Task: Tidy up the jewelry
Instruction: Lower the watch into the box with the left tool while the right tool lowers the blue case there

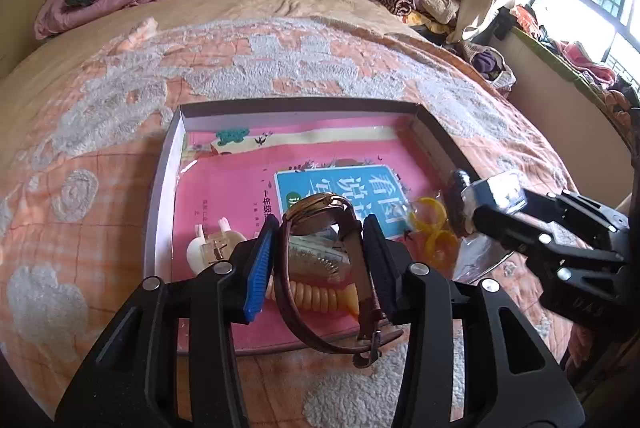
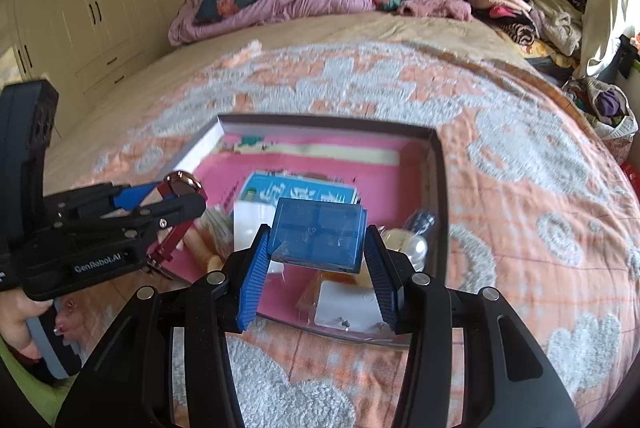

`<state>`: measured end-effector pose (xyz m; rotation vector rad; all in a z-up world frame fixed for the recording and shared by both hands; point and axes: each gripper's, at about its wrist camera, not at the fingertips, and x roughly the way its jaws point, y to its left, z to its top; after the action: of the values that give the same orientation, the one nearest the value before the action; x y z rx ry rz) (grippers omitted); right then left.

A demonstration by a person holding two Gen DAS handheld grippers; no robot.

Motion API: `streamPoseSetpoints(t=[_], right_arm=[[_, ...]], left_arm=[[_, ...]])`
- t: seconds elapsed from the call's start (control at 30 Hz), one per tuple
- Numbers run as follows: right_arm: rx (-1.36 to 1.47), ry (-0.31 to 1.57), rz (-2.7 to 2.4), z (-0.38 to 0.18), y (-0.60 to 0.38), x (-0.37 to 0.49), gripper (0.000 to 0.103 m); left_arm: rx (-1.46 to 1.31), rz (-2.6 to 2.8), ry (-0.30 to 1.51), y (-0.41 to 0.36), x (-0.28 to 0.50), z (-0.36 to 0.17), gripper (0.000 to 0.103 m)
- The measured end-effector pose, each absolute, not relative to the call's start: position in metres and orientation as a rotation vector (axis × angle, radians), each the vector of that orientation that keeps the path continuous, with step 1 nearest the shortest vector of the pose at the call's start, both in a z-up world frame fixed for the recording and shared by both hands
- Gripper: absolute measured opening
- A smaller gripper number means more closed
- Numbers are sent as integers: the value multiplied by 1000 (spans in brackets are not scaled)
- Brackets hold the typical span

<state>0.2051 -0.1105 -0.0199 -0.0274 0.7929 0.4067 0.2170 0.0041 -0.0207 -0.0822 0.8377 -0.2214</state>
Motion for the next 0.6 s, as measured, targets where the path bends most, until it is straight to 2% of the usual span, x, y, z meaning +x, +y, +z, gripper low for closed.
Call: streamPoseSetpoints(t=[0.27,0.37,0.43,0.53,0.6], right_arm=[[-61,834,422,-38,-99,208,48],[-56,820,414,-34,-101,203,60],[-50,806,410,-29,-104,198,62],[-35,774,394,-17,-114,186,68],[-21,750,377,-9,-122,176,79]], left_arm=[[-75,-198,854,9,220,-27,39],[-72,-191,844,10,216,-23,46],[-74,-186,832,11,211,-17,48],[-83,-178,809,14,202,-6,57],[-83,-175,790,14,193,1,62]])
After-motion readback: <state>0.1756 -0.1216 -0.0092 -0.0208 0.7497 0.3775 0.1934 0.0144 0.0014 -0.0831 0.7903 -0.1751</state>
